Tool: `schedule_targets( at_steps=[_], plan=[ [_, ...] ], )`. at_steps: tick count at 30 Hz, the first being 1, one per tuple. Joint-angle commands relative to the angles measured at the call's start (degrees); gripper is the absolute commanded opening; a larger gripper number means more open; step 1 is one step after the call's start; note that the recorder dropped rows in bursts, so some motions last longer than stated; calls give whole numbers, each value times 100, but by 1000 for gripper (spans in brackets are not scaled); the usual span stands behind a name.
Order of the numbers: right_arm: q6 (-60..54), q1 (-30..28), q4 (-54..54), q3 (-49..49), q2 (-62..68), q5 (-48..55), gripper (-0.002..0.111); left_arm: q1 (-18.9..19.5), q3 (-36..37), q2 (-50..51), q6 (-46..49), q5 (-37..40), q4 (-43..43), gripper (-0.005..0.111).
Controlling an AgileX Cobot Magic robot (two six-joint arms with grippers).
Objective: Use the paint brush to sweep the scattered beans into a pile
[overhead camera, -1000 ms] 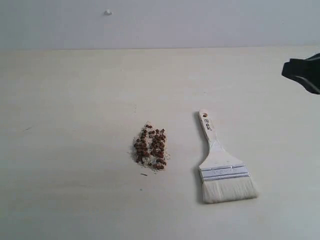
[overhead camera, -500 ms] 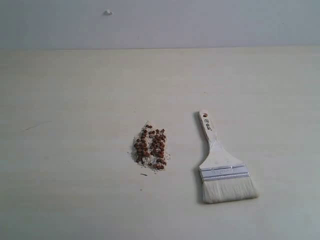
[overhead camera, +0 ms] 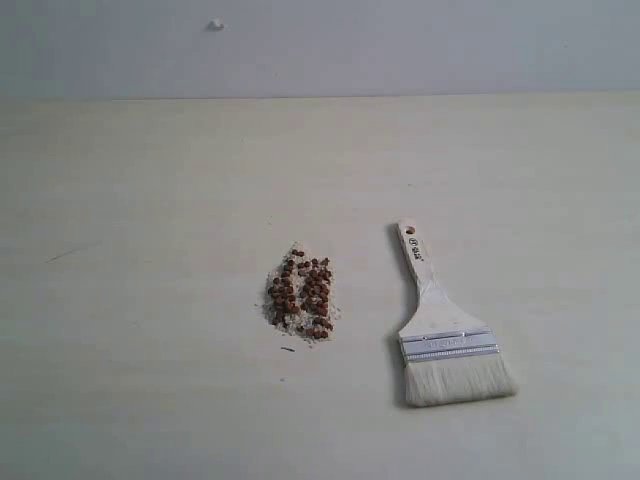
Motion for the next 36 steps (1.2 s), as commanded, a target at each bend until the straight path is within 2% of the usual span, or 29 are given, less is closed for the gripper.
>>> schedule_targets(
  at_steps=[1,11,13,14,15,20,23,25,29,36],
  plan=[
    [-5,-20,35,25,-26,-265,0,-30,18,-33,25,9,24,0],
    [-40,-20,35,25,-26,-794,0,-30,18,-33,25,9,24,0],
    [52,-20,-559,25,-26,-927,0,-30,18,-33,25,9,24,0],
    [317,-20,-1113,25,-26,-957,0,-30,18,-33,25,9,24,0],
    [1851,-20,-3062,25,-56,-1122,0,-30,18,-33,25,9,24,0],
    [7353,-20,-8488,35,-320,-1184,0,-30,18,-33,25,9,24,0],
    [9167,-20,-10506,35,-515,-1063,0,-30,18,-33,25,9,24,0],
    [9451,-20,-10892,35,-752,-827,0,-30,18,-33,25,9,24,0],
    [9451,-20,-10854,102,-1097,-463,0,-30,18,-33,25,9,24,0],
    [9440,-20,-10767,984,-1273,-488,0,-30,18,-33,25,9,24,0]
  ],
)
